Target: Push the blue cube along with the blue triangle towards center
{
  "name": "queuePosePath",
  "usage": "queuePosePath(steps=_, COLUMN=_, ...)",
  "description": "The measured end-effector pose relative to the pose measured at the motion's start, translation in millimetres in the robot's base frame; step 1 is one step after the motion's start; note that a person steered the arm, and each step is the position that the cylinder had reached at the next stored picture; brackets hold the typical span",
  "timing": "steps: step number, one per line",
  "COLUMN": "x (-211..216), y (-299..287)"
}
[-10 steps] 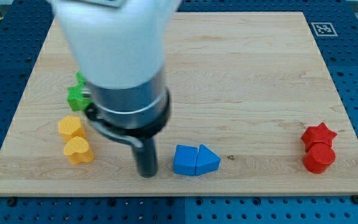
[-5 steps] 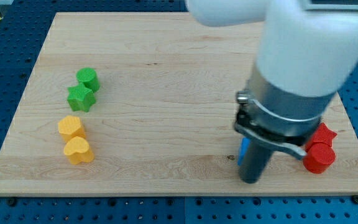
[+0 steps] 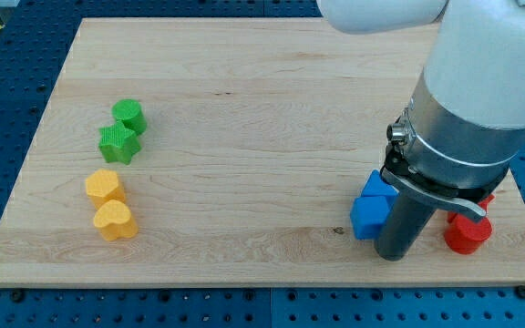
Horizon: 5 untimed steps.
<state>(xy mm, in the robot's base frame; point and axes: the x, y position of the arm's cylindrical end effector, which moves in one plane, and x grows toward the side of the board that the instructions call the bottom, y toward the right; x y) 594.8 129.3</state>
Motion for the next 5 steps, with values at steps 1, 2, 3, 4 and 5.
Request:
queuePosePath(steps=1, x=0, y=0)
queuePosePath(steps=2, x=-3, y=0)
queuePosePath(steps=3, x=-15, y=0)
queuePosePath(steps=4, x=-35, y=0)
queuePosePath(steps=5, x=-52, y=0)
